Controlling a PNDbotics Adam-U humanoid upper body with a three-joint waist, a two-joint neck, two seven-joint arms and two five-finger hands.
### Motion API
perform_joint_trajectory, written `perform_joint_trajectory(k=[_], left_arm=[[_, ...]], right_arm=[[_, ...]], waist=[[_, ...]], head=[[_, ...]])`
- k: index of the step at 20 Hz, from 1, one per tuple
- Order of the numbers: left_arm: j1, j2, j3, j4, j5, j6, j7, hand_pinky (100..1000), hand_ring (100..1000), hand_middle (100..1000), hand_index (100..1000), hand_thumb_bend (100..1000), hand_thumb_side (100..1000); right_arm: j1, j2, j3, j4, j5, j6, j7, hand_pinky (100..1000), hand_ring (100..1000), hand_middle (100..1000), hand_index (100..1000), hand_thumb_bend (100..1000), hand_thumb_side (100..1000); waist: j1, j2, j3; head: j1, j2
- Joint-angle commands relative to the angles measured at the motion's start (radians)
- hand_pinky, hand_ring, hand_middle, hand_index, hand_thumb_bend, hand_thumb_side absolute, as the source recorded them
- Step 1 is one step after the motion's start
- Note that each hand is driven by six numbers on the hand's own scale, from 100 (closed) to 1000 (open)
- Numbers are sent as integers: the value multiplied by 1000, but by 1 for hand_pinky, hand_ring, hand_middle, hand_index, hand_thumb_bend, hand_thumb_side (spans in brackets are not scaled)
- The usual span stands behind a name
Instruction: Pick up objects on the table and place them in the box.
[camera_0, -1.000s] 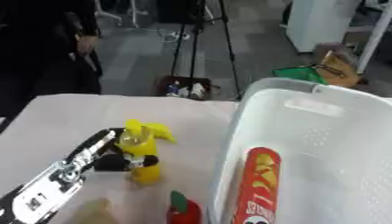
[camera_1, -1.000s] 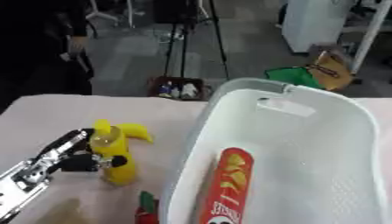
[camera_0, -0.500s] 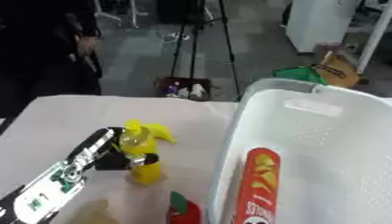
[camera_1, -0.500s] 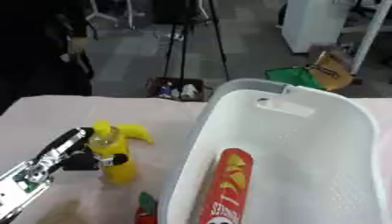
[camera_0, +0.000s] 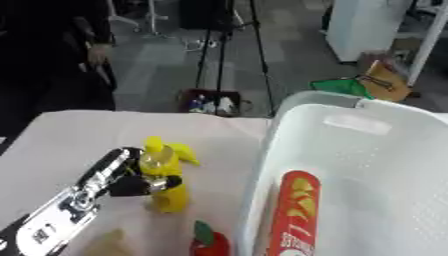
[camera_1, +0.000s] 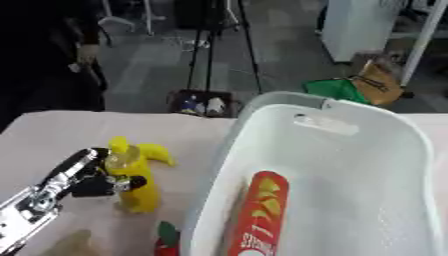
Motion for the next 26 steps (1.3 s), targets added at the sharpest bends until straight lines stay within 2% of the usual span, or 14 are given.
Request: perform_joint_trajectory(k=[1, 4, 12, 22, 26], left_arm=[[-15, 14, 2, -4, 14, 0, 17, 457, 523, 428, 580, 800, 554], [-14, 13, -2, -1, 24, -1, 23, 455, 523, 428, 581, 796, 552], [-15, 12, -5, -2, 32, -13, 81, 411, 493, 398, 544, 707, 537], [-17, 18, 0, -28, -44, -30, 100, 402, 486, 394, 537, 713, 512], [-18, 24, 4, -41, -61, -31, 107, 396, 481, 389, 531, 677, 521]], right_arm=[[-6, -12, -8, -17, -4, -2, -1, 733, 538, 528, 657, 100, 707], [-6, -12, -8, -17, -4, -2, -1, 733, 538, 528, 658, 100, 706], [-6, -13, -8, -17, -6, -4, -1, 734, 538, 528, 658, 100, 707], [-6, -14, -11, -17, -7, -3, -1, 735, 538, 528, 659, 100, 709], [-6, -15, -12, -17, -8, -4, -1, 737, 538, 528, 659, 100, 708]], waist=[[0, -15, -2], [-1, -14, -3], [-3, -13, -2], [-2, -17, 0], [-1, -19, 0]], head=[[-1, -13], [-2, -14], [-3, -18], [-5, -20], [-7, -20]])
